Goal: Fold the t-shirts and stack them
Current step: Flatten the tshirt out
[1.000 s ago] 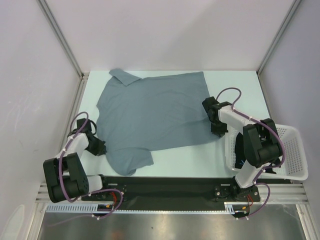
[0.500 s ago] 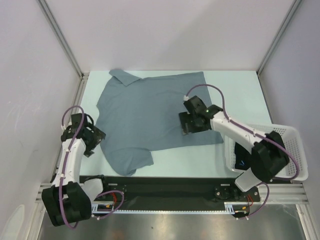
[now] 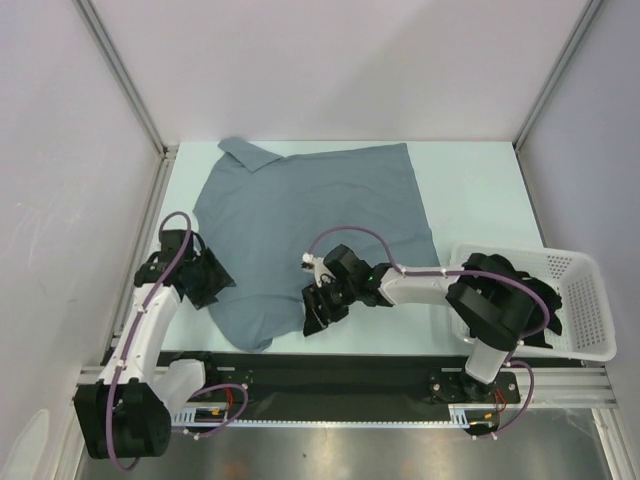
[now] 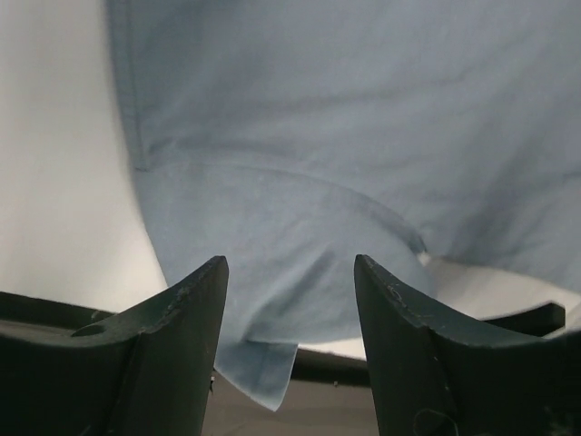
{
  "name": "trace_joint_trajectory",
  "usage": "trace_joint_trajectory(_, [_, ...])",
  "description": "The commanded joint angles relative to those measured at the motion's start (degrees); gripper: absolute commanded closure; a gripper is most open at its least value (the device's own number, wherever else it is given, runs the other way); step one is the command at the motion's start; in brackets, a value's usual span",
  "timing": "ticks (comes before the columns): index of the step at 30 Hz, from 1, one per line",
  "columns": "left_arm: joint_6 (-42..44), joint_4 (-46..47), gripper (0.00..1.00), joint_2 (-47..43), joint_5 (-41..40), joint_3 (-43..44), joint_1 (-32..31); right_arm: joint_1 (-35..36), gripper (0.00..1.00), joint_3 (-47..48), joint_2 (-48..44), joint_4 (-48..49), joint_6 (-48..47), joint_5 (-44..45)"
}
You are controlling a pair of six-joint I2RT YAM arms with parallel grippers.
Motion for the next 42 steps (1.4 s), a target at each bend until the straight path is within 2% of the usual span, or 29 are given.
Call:
trace_joint_trajectory(1, [-0.44, -2.85, 0.37, -1.45, 2.94, -0.48, -2.49, 1.04, 0.38, 1.67, 1.87, 5.71, -0.85, -1.37])
trace_joint_trajectory(5, [-4.92, -10.83, 0.37, -5.65, -1.71, 0.76, -8.72, 1.57, 0.39, 2.2, 4.68, 6.14, -2.69, 0.3])
trace_joint_trajectory(9, [-8.53, -13.67, 0.37, -12.08, -1.37, -1.0, -9.8, 2.1, 0.45, 2.99, 6.35, 7.55, -3.48, 3.55])
trace_joint_trajectory(14, [-7.66, -13.58, 0.37, -12.18, -0.32, -1.44, -9.8, 2.45, 0.49, 4.4, 8.03, 8.69, -4.19, 3.47])
trace_joint_trajectory(17, [-6.6, -13.23, 0.36, -9.98, 0.39, -0.22, -9.8, 2.63, 0.69, 5.7, 7.68, 6.69, -4.37, 1.46])
trace_joint_trajectory(18, [-5.9, -13.14, 0.36, -9.63, 0.22, 0.31, -9.8, 2.63, 0.84, 6.06, 7.33, 5.63, -3.32, -1.07])
trace_joint_trajectory(21, [-4.85, -13.05, 0.36, -9.1, -1.28, 2.6, -9.8, 2.71, 0.87, 6.85, 4.69, 3.16, -0.16, -9.23])
trace_joint_trajectory(22, [-4.49, -13.05, 0.36, -8.84, -1.98, 3.04, -9.8, 2.63, 0.88, 7.12, 4.08, -0.76, 0.46, -11.45])
trace_joint_trajectory(27, [-3.43, -12.88, 0.36, -7.61, -2.25, 3.75, -9.8, 2.28, 0.9, 7.12, 3.72, -7.12, 3.19, -20.08])
trace_joint_trajectory(30, [-3.35, -12.7, 0.36, -7.43, -1.98, 3.13, -9.8, 1.4, 0.9, 5.2, 3.72, -4.5, 7.4, -21.92])
trace_joint_trajectory(32, [-3.35, -12.61, 0.36, -7.6, -1.81, 2.95, -9.8, 0.61, 0.89, 3.26, 4.33, 1.55, 12.76, -23.76])
trace_joint_trajectory(34, [-3.26, -12.88, 0.35, -7.52, -2.07, 3.13, -9.8, -1.32, 0.85, 3.69, 5.12, 5.17, 14.27, -24.04])
trace_joint_trajectory(35, [-3.08, -13.05, 0.35, -7.43, -2.42, 3.39, -9.8, -2.37, 0.8, 4.56, 6.26, 4.57, 13.57, -21.95])
trace_joint_trajectory(37, [-3.08, -13.23, 0.35, -7.43, -2.77, 3.48, -9.8, -5.53, 0.73, 6.41, 8.45, 2.9, 13.3, -19.57])
trace_joint_trajectory(40, [-3.0, -12.79, 0.35, -7.17, -2.77, 3.39, -9.8, -8.96, 0.68, 11.33, 13.73, -8.04, 11.55, -17.8])
trace_joint_trajectory(42, [-2.99, -12.35, 0.35, -6.81, -2.95, 3.39, -9.8, -9.32, 0.64, 14.76, 14.01, -16.31, 5.0, -12.64])
